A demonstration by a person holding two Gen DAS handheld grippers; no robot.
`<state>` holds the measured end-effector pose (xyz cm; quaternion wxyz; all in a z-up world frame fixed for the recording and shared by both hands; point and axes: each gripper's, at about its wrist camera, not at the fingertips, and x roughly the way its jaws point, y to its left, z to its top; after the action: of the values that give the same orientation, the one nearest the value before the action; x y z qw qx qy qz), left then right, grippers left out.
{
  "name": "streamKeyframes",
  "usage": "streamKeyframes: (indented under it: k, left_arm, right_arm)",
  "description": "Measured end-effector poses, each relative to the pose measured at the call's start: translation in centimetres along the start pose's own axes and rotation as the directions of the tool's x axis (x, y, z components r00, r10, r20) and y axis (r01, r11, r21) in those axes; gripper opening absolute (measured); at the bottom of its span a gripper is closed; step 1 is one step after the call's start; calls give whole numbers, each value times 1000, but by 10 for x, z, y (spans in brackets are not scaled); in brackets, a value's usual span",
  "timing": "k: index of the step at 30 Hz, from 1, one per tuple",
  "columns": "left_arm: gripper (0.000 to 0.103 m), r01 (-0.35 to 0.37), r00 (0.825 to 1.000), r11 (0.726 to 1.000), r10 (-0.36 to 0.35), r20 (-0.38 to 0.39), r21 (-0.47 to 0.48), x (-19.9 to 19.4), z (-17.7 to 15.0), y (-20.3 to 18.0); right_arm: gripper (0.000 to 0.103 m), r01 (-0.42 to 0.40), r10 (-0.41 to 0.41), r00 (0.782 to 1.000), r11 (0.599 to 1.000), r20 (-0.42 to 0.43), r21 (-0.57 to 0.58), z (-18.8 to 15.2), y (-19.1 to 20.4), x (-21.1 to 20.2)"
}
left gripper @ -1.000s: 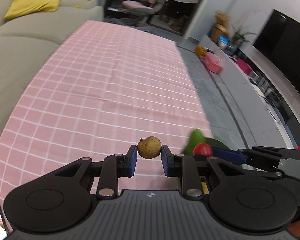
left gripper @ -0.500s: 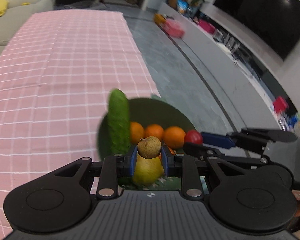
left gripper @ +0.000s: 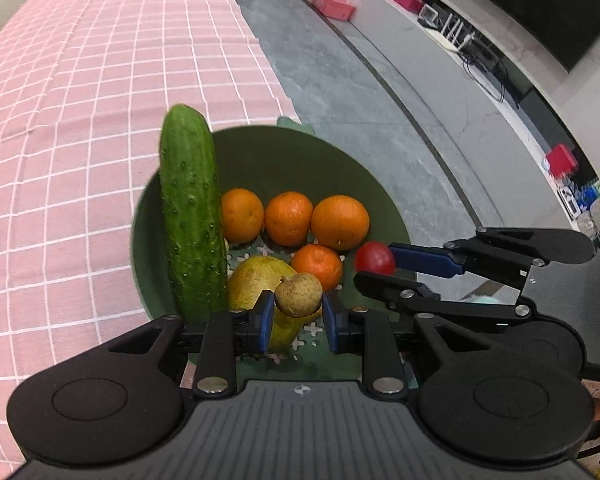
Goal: Organize fruits
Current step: 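Carry the kiwi into the colander with the left tool while the right tool carries the tomato there, then open both tools to release the kiwi and tomato into the colander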
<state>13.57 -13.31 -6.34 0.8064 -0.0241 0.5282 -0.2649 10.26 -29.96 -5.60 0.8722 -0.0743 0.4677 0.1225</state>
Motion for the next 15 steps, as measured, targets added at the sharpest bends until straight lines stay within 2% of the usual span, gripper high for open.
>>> streamKeyframes:
  k: [3, 11, 15]
  left_arm:
    - [29, 6, 999, 1000, -6, -38, 0, 8, 1, -1]
    - [29, 37, 996, 999, -37, -77, 2, 7, 3, 3]
    - [29, 67, 988, 998, -69, -137, -17, 10, -3, 6]
  right_arm:
    - [25, -18, 17, 1000, 999, -21, -50, 1, 6, 7]
    - [25, -74, 61, 992, 990, -112, -120, 2, 14, 26]
    - [25, -82, 61, 988, 985, -139, -151, 3, 17, 30]
